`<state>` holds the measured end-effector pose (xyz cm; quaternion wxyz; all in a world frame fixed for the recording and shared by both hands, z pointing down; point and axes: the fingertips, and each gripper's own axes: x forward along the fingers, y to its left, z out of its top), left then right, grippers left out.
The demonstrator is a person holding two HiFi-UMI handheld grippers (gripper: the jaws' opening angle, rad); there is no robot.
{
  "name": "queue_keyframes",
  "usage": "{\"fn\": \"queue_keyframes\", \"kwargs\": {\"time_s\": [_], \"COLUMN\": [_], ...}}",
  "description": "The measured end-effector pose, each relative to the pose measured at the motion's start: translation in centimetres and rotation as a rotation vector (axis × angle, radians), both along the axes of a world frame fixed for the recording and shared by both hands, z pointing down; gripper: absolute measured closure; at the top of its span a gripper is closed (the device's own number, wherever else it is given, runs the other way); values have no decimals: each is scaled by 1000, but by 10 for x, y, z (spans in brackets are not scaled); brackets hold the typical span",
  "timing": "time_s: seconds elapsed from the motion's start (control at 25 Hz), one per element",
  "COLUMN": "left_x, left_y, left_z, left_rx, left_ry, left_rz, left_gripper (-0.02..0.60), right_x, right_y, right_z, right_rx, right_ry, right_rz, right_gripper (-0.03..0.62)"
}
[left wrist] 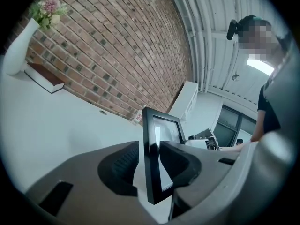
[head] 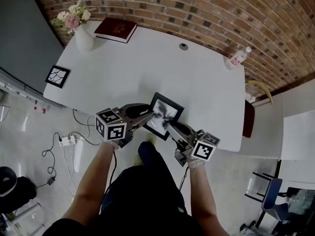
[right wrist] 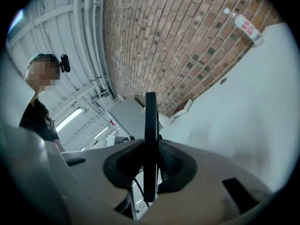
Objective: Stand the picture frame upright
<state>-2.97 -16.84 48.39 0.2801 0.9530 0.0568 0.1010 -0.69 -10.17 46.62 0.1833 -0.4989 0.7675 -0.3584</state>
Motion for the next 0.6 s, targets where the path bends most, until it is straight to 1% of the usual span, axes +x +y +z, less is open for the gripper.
{"fn": "queue_keyframes", "kwargs": {"time_s": [0.16, 0.2, 0.32, 0.44, 0.6], "left_x": [1, 4, 11, 22, 46], "left_y": [-25, -35, -66, -95, -127], "left_z": [-5, -6, -6, -8, -15], "left_rx": [11, 22, 40, 41, 55], "left_ry": [5, 1, -3, 7, 15], "left_rz": [-9, -17, -56, -89, -118], "left_gripper": [443, 453, 453, 465, 477], "right_x": [4, 7, 16, 32, 61], "right_y": [-32, -45, -78, -107, -141], "right_z": [-8, -10, -11, -10, -12], "right_rx": [35, 46, 52, 48, 43], "right_ry": [-10, -9, 17, 56, 144], "right_rz": [-88, -102, -133, -133, -115], "right_gripper": [533, 533, 533, 533, 526]}}
